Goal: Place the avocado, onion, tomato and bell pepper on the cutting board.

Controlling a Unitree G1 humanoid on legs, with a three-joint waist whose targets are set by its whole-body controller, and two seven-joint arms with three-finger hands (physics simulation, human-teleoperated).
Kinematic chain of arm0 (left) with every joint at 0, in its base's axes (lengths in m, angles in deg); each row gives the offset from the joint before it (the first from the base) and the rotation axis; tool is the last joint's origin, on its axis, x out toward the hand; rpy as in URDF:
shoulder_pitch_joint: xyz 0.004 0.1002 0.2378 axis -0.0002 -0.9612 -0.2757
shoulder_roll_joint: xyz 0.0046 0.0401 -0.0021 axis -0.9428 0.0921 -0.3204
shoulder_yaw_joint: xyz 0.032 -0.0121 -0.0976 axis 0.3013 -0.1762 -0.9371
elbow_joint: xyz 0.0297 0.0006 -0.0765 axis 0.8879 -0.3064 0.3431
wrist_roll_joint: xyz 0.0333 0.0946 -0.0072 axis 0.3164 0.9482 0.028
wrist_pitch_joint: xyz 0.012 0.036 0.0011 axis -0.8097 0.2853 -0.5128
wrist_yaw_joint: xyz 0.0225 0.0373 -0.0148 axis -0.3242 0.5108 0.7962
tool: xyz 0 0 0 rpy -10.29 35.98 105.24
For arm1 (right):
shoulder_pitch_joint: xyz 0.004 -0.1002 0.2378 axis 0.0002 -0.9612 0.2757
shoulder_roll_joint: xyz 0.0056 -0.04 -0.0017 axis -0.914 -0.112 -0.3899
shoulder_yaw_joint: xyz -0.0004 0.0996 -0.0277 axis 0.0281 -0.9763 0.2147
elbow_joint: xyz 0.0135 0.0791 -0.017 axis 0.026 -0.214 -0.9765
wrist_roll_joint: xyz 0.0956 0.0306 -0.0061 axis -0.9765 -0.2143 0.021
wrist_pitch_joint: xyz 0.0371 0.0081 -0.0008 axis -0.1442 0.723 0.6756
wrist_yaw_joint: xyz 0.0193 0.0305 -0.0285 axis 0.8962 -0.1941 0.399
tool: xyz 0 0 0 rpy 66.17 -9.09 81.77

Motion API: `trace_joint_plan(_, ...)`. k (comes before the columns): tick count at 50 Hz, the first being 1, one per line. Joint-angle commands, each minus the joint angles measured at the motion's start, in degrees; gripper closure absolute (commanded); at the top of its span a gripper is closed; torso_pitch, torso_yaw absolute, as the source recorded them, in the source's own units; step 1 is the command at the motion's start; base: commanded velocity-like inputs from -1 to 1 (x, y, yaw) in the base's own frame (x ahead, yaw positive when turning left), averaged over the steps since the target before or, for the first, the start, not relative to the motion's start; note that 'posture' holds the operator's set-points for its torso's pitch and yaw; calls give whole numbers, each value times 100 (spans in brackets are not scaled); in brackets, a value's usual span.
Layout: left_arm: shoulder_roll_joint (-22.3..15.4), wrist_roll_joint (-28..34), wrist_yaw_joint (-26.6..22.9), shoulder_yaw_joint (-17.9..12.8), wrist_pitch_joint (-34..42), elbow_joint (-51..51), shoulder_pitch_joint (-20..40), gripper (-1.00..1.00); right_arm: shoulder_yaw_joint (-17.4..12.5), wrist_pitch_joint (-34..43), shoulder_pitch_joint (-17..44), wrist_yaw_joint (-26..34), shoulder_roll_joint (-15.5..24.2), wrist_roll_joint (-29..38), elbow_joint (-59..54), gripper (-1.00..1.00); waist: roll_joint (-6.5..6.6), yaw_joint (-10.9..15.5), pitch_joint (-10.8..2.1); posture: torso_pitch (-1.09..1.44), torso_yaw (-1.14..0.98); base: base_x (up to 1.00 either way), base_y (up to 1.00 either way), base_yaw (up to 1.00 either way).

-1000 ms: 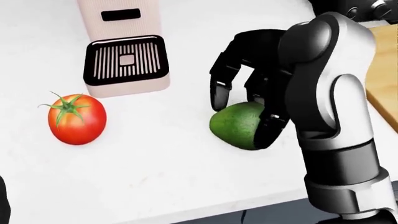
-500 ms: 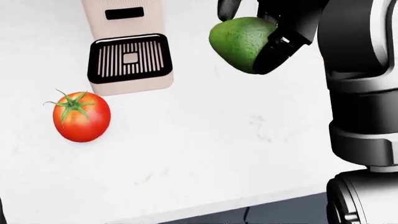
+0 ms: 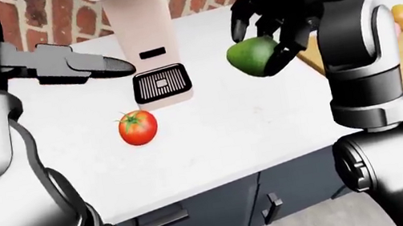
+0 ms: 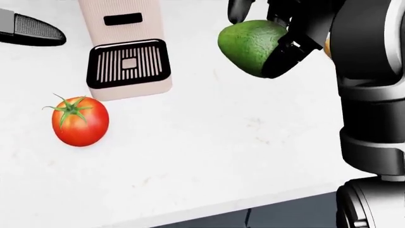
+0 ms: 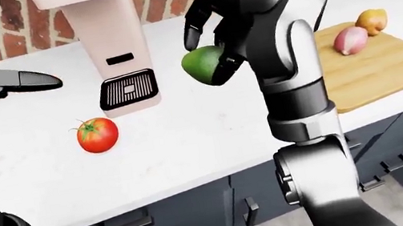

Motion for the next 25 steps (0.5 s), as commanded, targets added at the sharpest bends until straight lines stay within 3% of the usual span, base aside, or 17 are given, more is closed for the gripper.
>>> trace_joint_plan(1,-58,-81,192,-101,-233,-26,56,-100,-62,-64,247,-75,57,11,152,100,9,3,-189,0,0,0,0,0)
trace_joint_plan(9,197,-261,549,-114,-623,-110,-838,-100,-63,-101,280,-19,100,76,115,100,24,5,-230,0,0,0,0,0)
trace_joint_plan(13,275,-575,404,-234,-402,-70,-935,-100,-77,-97,273,0,96,86,124,100,26,11,-247,0,0,0,0,0)
trace_joint_plan(25,302,-1176,774,-460,-870,-237,-2019,-100,-89,-65,198,19,114,95,179,100,58,9,-279,0,0,0,0,0)
